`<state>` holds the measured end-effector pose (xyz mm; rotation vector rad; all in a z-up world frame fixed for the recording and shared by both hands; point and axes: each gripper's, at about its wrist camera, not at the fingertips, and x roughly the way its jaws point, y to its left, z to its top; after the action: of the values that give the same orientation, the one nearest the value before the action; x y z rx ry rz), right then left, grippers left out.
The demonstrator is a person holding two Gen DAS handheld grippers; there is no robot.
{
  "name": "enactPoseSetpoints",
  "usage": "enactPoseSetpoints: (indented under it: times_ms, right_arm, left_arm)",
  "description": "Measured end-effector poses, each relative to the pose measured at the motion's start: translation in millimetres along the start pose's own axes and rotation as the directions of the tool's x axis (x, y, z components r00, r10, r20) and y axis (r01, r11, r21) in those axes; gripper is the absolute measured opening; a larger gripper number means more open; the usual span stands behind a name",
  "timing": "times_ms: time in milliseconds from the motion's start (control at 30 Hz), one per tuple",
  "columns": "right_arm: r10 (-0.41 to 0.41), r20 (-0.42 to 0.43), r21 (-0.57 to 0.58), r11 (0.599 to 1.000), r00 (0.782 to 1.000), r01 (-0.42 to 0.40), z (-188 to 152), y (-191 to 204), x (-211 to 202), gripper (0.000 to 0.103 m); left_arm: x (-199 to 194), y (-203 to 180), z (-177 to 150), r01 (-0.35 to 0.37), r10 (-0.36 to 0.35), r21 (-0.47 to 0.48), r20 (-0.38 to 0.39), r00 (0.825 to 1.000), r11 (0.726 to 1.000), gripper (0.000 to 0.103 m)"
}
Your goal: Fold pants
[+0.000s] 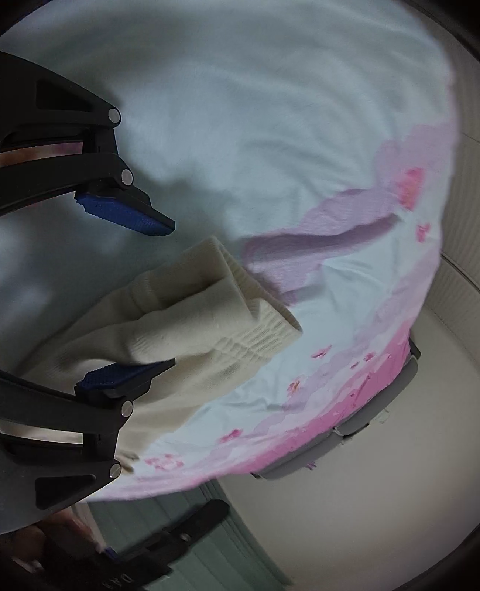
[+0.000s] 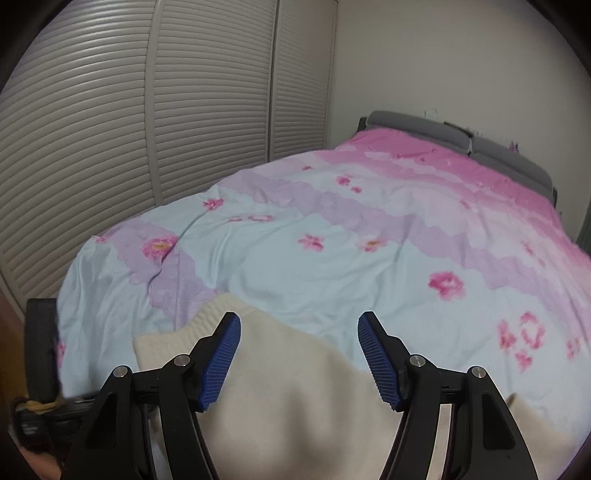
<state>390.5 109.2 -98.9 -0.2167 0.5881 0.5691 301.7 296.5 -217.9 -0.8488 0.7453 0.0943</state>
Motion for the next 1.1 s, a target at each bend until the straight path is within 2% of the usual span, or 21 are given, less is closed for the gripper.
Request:
enactPoseSetpoints:
  times_ms: [33,67,167,267,400,533,600,733,833,933,967,1100]
  right_arm:
    - [0.009,-0.011,0.015,1.000,1.000,-0.009,-5.0,0.3,2.6,0.067]
    - [0.014,-0.022,0.025,1.000,1.000,-0.013,-9.8,0.3,4.0,0.067]
    - [0.008,-0.045,0.064,0.998,0.999,-0.005,-27.4,-5.8,0.3,0.067]
    - [-0.017,-0.051,0.126,0.992,0.999,0.023,-43.2,-23.7,-14.8,0.067]
    - [-0.072,-0.035,0.225,0.971,0.997,0.078,-58.5,-61.8,-50.9,0.067]
    - [-0.147,0.002,0.322,0.936,0.989,0.138,-74.5,-110.2,-103.8,0.067]
    - [-0.181,0.015,0.367,0.916,0.983,0.163,-83.6,-135.1,-130.8,0.067]
    - [-0.262,0.038,0.459,0.862,0.964,0.217,-108.7,-192.2,-192.7,0.067]
    - [-0.321,0.042,0.530,0.810,0.946,0.251,-135.1,-233.4,-236.1,0.067]
    - [-0.375,0.009,0.601,0.743,0.927,0.295,-168.1,-272.9,-270.0,0.067]
    - [-0.385,-0.006,0.635,0.712,0.923,0.301,-182.7,-287.3,-280.2,0.067]
    - [-0.383,-0.081,0.725,0.611,0.920,0.318,-229.8,-328.4,-300.3,0.067]
  left_arm:
    - [2.1,2.1,0.5,0.020,-0.020,-0.016,0.002,1.000,1.000,0.056]
    - [3.4,1.6,0.4,0.036,-0.036,-0.020,0.007,0.999,0.999,0.043]
    - [0.5,-10.6,-0.3,0.049,-0.050,0.028,0.037,0.998,0.998,0.032]
    - [-12.1,-23.3,-1.7,0.046,-0.050,0.061,0.068,0.996,0.997,0.027]
    - [-31.4,-54.7,-3.9,0.038,-0.055,0.140,0.125,0.991,0.989,0.026]
    - [-47.3,-112.7,-13.8,0.052,-0.105,0.279,0.176,0.979,0.959,0.026]
    - [-51.5,-156.3,-24.8,0.076,-0.150,0.361,0.182,0.972,0.929,0.026]
    - [-49.6,-229.7,-52.4,0.135,-0.231,0.468,0.154,0.961,0.873,0.026]
    - [-33.4,-296.4,-100.6,0.181,-0.278,0.565,0.088,0.957,0.805,0.026]
    - [-9.0,-338.5,-148.2,0.222,-0.279,0.614,-0.003,0.960,0.758,0.025]
    - [3.3,-354.9,-175.7,0.243,-0.272,0.636,-0.053,0.961,0.732,0.026]
    - [37.2,-388.7,-256.2,0.246,-0.218,0.712,-0.133,0.967,0.658,0.025]
